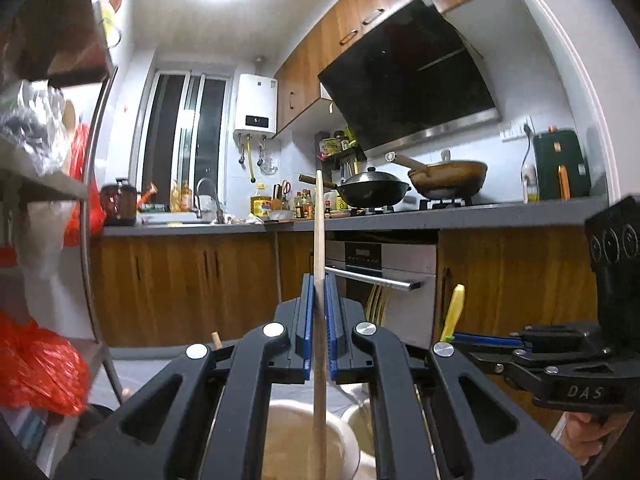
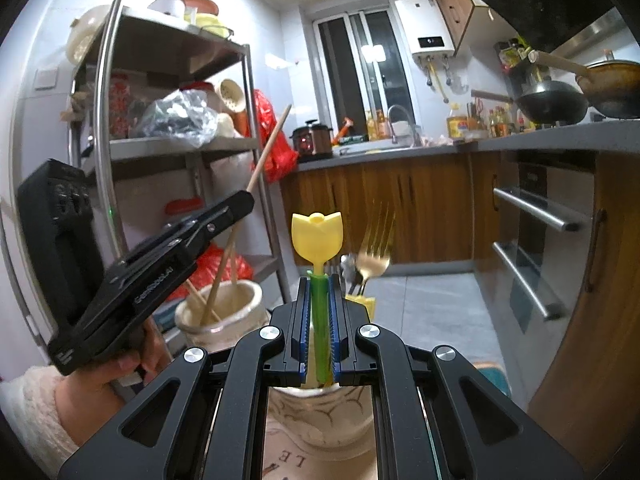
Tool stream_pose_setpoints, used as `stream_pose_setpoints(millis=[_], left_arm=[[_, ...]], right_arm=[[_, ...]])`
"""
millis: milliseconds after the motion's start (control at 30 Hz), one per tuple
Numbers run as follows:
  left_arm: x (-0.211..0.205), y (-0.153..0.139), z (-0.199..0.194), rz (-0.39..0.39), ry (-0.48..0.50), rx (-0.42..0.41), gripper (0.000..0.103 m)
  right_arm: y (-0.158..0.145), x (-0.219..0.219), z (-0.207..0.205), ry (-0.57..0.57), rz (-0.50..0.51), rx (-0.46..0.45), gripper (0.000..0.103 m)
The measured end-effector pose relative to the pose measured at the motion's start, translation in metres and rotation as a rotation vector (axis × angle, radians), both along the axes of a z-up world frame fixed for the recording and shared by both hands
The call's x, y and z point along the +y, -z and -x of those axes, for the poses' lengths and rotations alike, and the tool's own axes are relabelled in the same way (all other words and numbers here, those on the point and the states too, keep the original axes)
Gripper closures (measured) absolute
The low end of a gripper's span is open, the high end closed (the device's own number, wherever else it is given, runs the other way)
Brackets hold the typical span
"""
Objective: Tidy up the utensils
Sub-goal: 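Lower green utensil into short cup with right gripper while left lowers chopstick into tall cup, then open the right gripper to release the utensil while the left releases the chopstick, then withdraw both open grippers from the holder back over the table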
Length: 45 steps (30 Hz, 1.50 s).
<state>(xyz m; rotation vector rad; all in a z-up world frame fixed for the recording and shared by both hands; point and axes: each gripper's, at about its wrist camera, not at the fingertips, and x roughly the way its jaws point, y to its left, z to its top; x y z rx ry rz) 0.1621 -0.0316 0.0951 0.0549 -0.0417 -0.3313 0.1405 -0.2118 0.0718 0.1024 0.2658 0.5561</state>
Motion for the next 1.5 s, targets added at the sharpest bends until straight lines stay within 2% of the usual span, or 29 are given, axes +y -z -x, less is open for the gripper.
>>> stream_pose_setpoints(millis=[233,567,867,900,967,1000,1200,1367,1400,1433,1467,1500], left_arm=[[0.009,0.009,0.024,-0.019,-0.006,-0.014,0.097],[0.03,0.023,0.031,0.036,-0.015,0.108,0.098],[0.039,0.029,0.028,0.059,-0.022,0.148,0.098],[0.039,0.029,0.03,0.057,-0.02,0.147,0.098],[0.04,0.03,0.033,0.052,-0.018,0.142,0.098],[0.04,0.03,0.035,0.051,-0.016,0.141,0.098],[0.045,0.032,0.053,0.052,-0.016,0.146,0.098],[0.05,0.043,0.07,0.045,-0.027,0.202,0.097],[0.05,0.047,0.072,0.038,-0.031,0.22,0.097],[0.05,0.05,0.073,0.03,-0.037,0.24,0.096],[0.05,0.053,0.074,0.021,-0.042,0.259,0.094],[0.049,0.058,0.075,0.011,-0.051,0.288,0.083]], right_arm=[[0.013,0.006,-0.004,-0.008,0.02,0.038,0.093],[0.031,0.017,-0.007,-0.015,0.066,0.087,0.093],[0.037,0.018,-0.009,-0.003,0.088,0.099,0.093],[0.037,0.018,-0.009,-0.001,0.091,0.097,0.092],[0.036,0.018,-0.007,-0.004,0.088,0.088,0.079],[0.035,0.017,-0.005,-0.001,0.089,0.087,0.076],[0.029,0.007,0.018,0.031,0.071,0.054,0.071],[0.034,0.002,0.041,0.05,0.077,0.048,0.053],[0.036,0.002,0.044,0.055,0.085,0.049,0.052],[0.038,0.002,0.048,0.062,0.095,0.051,0.051],[0.041,0.002,0.052,0.07,0.103,0.052,0.043],[0.042,0.001,0.055,0.075,0.105,0.053,0.036]])
